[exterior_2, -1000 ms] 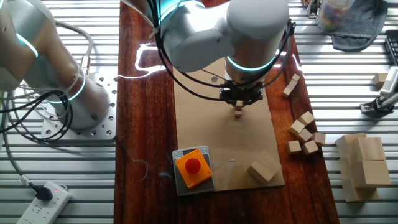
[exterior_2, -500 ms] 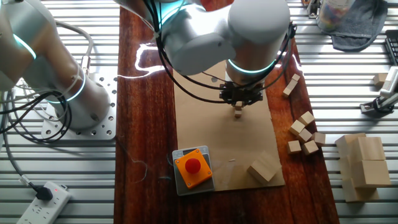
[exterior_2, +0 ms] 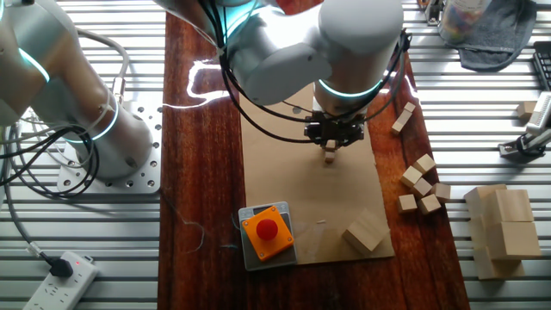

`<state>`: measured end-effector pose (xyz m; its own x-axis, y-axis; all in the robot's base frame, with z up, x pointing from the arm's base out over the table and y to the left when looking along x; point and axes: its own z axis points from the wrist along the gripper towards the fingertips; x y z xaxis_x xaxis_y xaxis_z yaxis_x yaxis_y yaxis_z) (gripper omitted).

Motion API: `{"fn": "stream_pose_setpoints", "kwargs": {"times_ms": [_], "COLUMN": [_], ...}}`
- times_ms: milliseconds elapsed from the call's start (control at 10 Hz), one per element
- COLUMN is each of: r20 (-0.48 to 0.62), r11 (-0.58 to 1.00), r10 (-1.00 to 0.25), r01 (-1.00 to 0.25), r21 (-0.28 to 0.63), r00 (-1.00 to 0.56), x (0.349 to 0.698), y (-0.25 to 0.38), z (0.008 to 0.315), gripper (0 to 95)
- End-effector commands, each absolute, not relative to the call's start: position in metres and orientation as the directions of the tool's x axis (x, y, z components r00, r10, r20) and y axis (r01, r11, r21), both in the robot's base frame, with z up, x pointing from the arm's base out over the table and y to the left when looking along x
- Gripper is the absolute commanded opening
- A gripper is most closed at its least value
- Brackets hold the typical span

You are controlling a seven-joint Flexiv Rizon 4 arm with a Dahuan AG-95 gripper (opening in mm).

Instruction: Stack the blocks into a pyramid shape

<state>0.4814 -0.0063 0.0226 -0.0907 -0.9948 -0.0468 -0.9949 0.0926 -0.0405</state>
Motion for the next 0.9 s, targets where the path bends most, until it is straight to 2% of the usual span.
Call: {"fn": "stream_pose_setpoints", "kwargs": {"times_ms": [100, 900], "r20": [-0.042, -0.040], "r11": [0.091, 0.097], "r10": [-0.995, -0.995], "r01": [-0.995, -0.994], "r21": [-0.043, -0.043], "r00": [-0.089, -0.095], "x": [0.4810, 0.4800], "y": [-0.0070, -0.0069], "z": [0.0224, 0.0214], "gripper": [0.0, 0.0]}}
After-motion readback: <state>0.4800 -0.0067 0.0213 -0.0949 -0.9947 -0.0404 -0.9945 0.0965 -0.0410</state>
